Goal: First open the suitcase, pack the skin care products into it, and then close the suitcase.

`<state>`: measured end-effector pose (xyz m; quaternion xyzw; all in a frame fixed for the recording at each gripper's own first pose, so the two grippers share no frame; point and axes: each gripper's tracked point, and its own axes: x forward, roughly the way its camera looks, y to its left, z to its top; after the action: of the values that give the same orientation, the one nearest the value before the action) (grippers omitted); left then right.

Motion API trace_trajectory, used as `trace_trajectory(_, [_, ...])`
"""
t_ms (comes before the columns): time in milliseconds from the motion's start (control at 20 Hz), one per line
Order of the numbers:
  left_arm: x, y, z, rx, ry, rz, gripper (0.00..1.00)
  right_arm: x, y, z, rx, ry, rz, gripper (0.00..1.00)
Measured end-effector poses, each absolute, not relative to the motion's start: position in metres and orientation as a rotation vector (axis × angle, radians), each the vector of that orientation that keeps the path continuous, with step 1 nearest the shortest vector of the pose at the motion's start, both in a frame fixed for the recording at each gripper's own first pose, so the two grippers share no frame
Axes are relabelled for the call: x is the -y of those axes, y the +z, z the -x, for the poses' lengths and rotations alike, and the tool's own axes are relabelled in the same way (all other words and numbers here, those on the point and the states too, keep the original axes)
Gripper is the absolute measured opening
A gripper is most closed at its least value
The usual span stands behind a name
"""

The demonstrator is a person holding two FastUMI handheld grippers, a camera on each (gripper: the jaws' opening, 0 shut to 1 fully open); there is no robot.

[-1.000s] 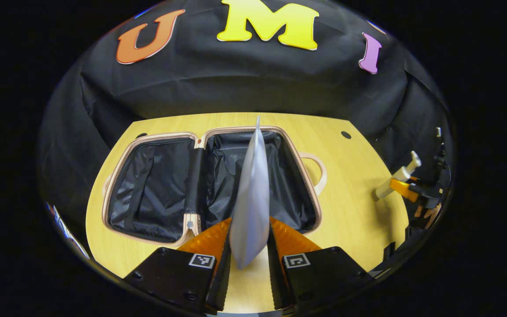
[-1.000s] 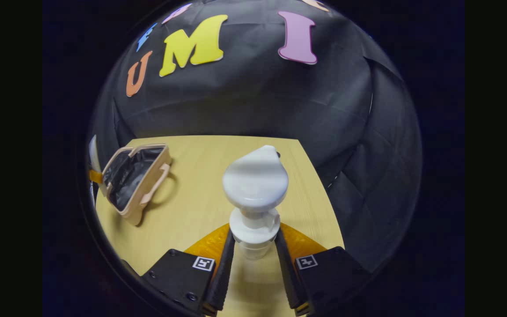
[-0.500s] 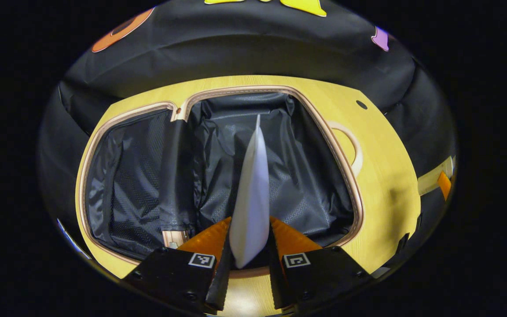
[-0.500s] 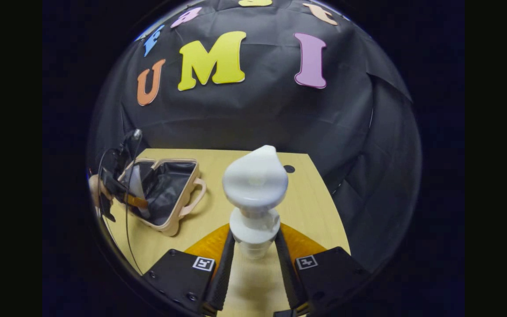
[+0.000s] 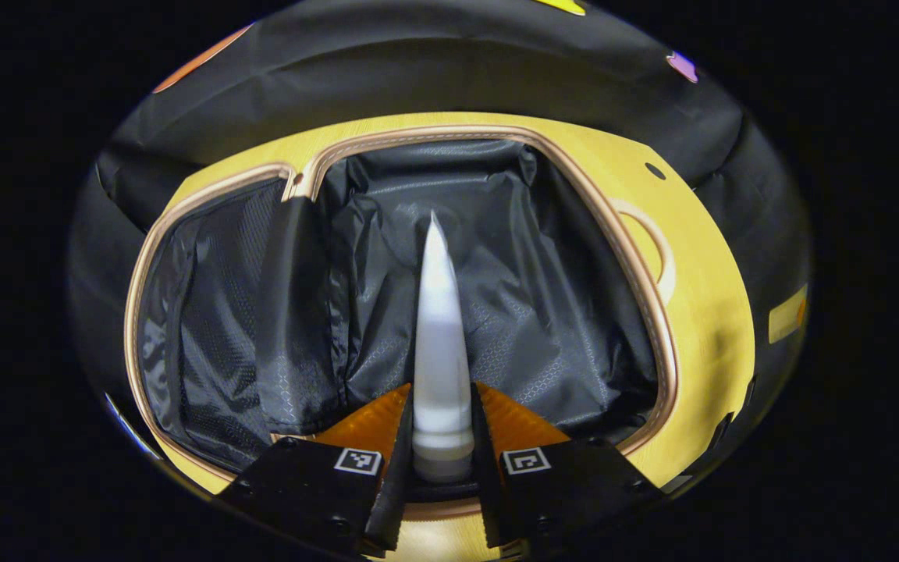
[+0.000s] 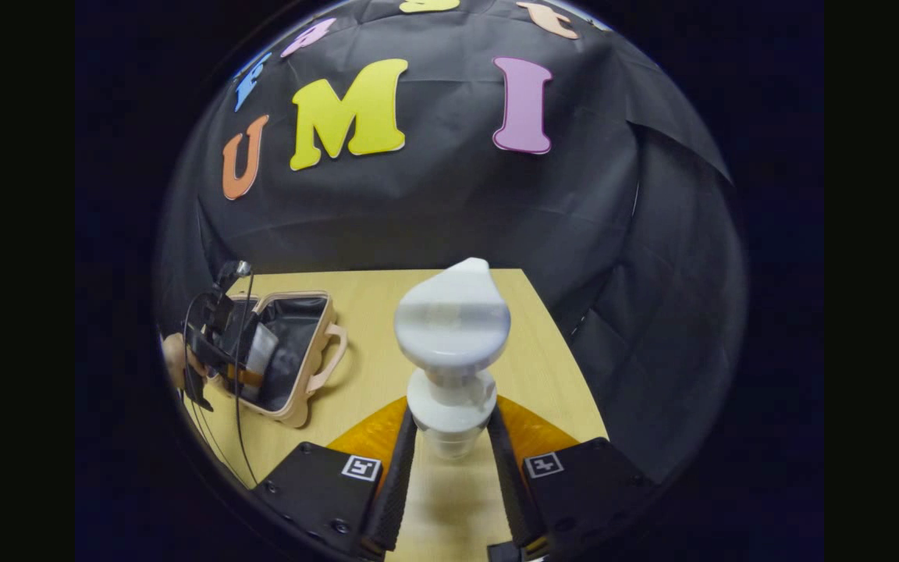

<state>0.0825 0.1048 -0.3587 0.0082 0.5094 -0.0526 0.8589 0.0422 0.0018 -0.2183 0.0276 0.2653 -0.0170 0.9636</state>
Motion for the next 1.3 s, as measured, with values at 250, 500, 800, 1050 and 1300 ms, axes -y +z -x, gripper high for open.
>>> trace_trajectory(250, [-0.11,-0.353,-0.082,-1.038,-0.094,0.003,0.42,-0.041,-0.204,-0.047,-0.538,0.032,-0.05,0.49])
trace_trajectory(500, [-0.102,-0.326,-0.082,-0.915,-0.122,0.054,0.64,-0.12,-0.168,-0.084,-0.504,0.172,-0.085,0.49])
trace_trajectory(800, [-0.117,-0.26,-0.056,-0.71,-0.125,0.026,0.9,-0.232,-0.165,-0.121,-0.52,0.337,0.008,0.49])
trace_trajectory(1050, [-0.156,-0.218,-0.013,-0.566,-0.058,-0.023,0.95,-0.302,-0.208,-0.117,-0.627,0.415,0.021,0.49])
trace_trajectory(1300, [-0.19,-0.185,0.019,-0.439,0.002,-0.017,0.95,-0.323,-0.265,-0.108,-0.745,0.414,0.109,0.5])
